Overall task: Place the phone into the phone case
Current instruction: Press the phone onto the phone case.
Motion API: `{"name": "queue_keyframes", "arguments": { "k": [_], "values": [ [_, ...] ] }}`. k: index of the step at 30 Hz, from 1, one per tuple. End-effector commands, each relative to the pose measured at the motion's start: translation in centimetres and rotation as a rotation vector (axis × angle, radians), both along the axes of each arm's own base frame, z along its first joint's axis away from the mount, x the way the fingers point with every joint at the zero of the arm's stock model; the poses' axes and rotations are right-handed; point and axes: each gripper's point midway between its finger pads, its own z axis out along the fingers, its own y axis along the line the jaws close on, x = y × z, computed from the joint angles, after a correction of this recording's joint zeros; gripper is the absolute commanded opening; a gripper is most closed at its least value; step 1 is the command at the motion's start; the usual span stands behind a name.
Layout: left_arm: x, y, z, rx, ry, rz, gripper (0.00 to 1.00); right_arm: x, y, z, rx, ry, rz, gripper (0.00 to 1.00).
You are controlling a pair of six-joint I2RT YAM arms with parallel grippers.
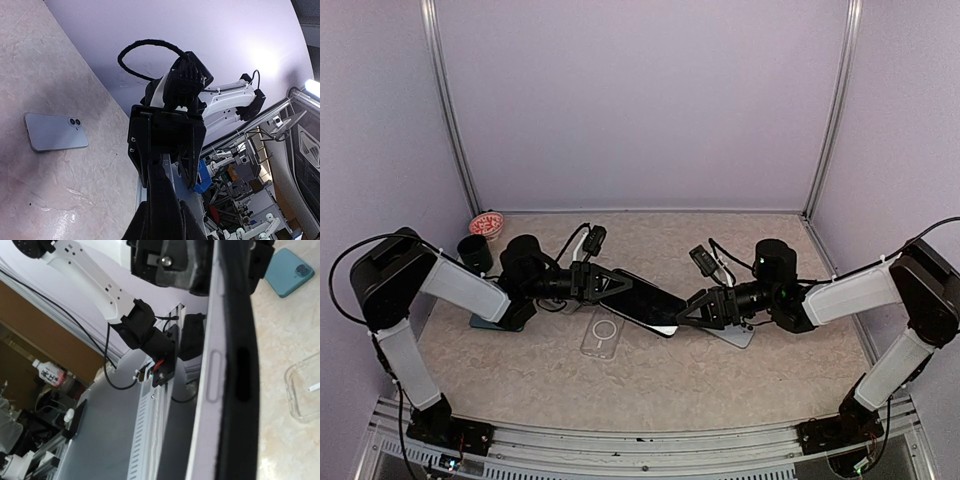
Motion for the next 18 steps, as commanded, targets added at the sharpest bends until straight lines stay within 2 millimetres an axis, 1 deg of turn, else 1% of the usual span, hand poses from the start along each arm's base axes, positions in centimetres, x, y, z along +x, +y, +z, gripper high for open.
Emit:
{"name": "queue_keyframes", "arguments": {
  "k": [1,12,16,18],
  "values": [
    [0.42,-0.17,1.68,-0.056,-0.057,0.012,0.14,-0.94,-0.14,0.54,0.011,-0.035,0.042,0.49],
    [0.52,-0.20,1.38,-0.054,-0.044,0.013,0.14,-1.70,0.33,0.42,0.014,-0.037,0.080,0.36],
    [0.51,-0.25,1.32,-0.054,-0.041,0.009,0.14,-1.66,0.68,0.27,0.008,-0.032,0.083,0.28],
    [0.49,-0.26,1.29,-0.053,-0.038,0.009,0.16,-1.53,0.81,0.27,0.009,-0.028,0.080,0.25]
  ]
}}
